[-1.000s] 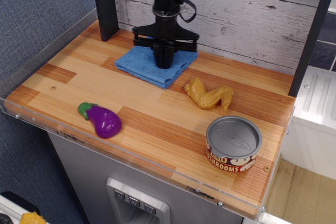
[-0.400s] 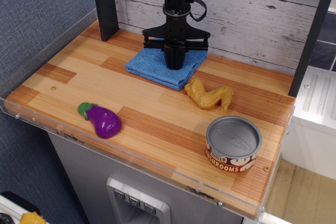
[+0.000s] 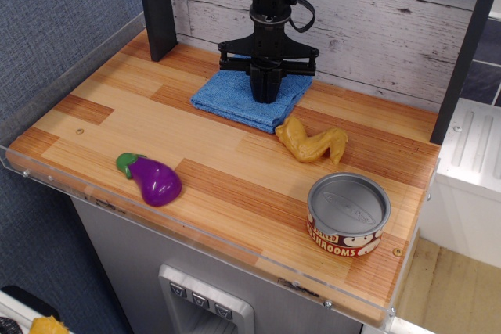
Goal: Move blue cloth to middle top of table.
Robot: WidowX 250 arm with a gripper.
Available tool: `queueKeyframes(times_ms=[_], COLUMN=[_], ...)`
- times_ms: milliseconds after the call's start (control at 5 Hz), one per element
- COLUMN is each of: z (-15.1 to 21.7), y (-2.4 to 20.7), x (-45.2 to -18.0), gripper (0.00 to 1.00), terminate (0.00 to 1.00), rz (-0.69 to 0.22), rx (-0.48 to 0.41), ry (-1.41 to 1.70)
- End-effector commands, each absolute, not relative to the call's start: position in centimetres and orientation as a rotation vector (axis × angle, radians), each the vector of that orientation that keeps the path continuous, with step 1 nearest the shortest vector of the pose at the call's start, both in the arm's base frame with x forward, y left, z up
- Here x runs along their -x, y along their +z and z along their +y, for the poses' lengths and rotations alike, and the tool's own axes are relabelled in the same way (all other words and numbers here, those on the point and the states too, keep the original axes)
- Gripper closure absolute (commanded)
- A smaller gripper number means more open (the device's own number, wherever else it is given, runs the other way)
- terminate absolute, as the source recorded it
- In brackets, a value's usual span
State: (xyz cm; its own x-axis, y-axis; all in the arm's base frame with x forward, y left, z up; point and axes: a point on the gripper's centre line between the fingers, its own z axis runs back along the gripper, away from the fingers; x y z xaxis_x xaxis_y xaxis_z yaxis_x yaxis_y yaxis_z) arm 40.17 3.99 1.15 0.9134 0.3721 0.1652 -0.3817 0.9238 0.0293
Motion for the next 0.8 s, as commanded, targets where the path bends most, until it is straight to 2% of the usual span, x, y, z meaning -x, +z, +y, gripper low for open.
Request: queueKeyframes(times_ms=[0, 200, 400, 600], z=[4.1, 4.4, 4.5, 4.6], y=[4.8, 6.4, 7.3, 8.5], x=[-39.3, -38.6, -38.5, -38.2], gripper=[0.0, 0.0, 0.0, 0.0], terminate=[0.0, 0.0, 0.0, 0.0], rz=[-0.307, -0.37, -0.394, -0.394], rx=[-0.076, -0.059, -0.04, -0.068], ry=[0.431, 0.557, 0.558, 0.577])
